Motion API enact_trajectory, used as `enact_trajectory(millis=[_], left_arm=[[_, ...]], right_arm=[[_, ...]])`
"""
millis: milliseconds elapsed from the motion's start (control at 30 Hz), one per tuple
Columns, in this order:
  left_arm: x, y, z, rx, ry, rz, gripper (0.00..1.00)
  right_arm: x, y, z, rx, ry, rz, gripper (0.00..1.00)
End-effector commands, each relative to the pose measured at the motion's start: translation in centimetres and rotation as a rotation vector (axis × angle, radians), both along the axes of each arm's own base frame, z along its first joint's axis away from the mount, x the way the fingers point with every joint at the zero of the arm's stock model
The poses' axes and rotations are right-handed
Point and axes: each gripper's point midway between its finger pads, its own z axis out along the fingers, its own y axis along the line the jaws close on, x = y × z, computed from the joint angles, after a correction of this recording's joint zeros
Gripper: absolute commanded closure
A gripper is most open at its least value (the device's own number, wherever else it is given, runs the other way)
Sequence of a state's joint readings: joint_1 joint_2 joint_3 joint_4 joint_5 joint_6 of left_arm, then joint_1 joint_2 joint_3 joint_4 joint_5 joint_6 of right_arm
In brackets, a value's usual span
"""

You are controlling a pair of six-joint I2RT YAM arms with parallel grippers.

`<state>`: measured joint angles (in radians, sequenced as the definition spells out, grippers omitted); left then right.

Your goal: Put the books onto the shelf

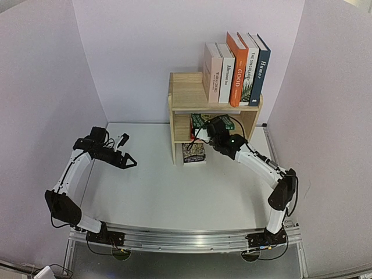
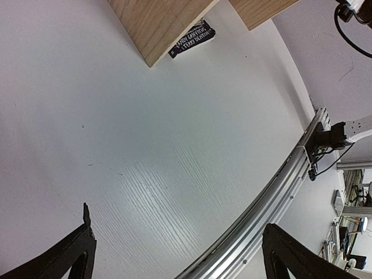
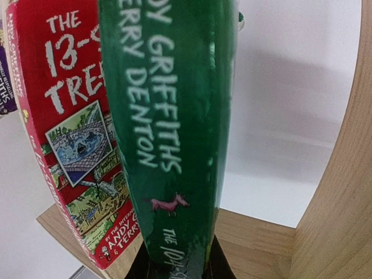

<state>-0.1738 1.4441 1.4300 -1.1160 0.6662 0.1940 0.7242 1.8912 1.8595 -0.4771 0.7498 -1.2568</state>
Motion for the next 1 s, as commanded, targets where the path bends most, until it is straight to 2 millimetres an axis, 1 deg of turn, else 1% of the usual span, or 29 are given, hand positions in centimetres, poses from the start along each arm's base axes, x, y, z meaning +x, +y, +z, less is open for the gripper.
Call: enact_trajectory(millis=[0, 167, 300, 500, 533, 600, 633, 700, 767, 833, 967], left_arm=[[0.0, 0.1, 0.7, 0.000, -0.051, -0.011, 0.00], [0.0, 0.1, 0.5, 0.000, -0.044, -0.012, 0.00], [0.0, 0.1, 0.5, 0.000, -0.044, -0.012, 0.00], [0.0, 0.1, 0.3, 0.002, -0.037, -0.012, 0.00], [0.0, 0.1, 0.2, 0.002, -0.037, -0.013, 0.00], [-0.1, 0.1, 0.2, 0.003, -0.035, -0.013, 0.00], [-0.1, 0.1, 0.1, 0.003, -0.034, -0.014, 0.00], [0.0, 0.1, 0.1, 0.003, -0.033, -0.014, 0.00], [0.0, 0.1, -0.1, 0.004, -0.025, -0.014, 0.00], [0.1, 0.1, -0.2, 0.004, -0.019, -0.014, 0.00], [0.0, 0.0, -0.3, 0.005, -0.015, -0.019, 0.00]], right_arm=[[0.7, 1.3, 0.7, 0.058, -0.047, 0.033, 1.00], [1.0, 1.3, -0.6, 0.034, -0.024, 0.040, 1.00], [1.4, 1.0, -0.9, 0.052, -0.016, 0.037, 1.00], [1.6, 1.3, -2.4, 0.031, 0.014, 0.049, 0.99], [1.6, 1.2, -2.5, 0.029, 0.014, 0.045, 0.97], [1.5, 1.2, -2.5, 0.032, 0.016, 0.048, 0.87], [1.4, 1.2, -2.5, 0.034, 0.018, 0.052, 0.81], [1.2, 1.3, -2.4, 0.042, 0.023, 0.062, 0.63], [1.0, 1.3, -2.5, 0.046, 0.033, 0.071, 0.52], [0.8, 1.4, -2.3, 0.054, 0.043, 0.078, 0.45], [0.4, 1.3, -2.0, 0.061, 0.054, 0.080, 0.38]])
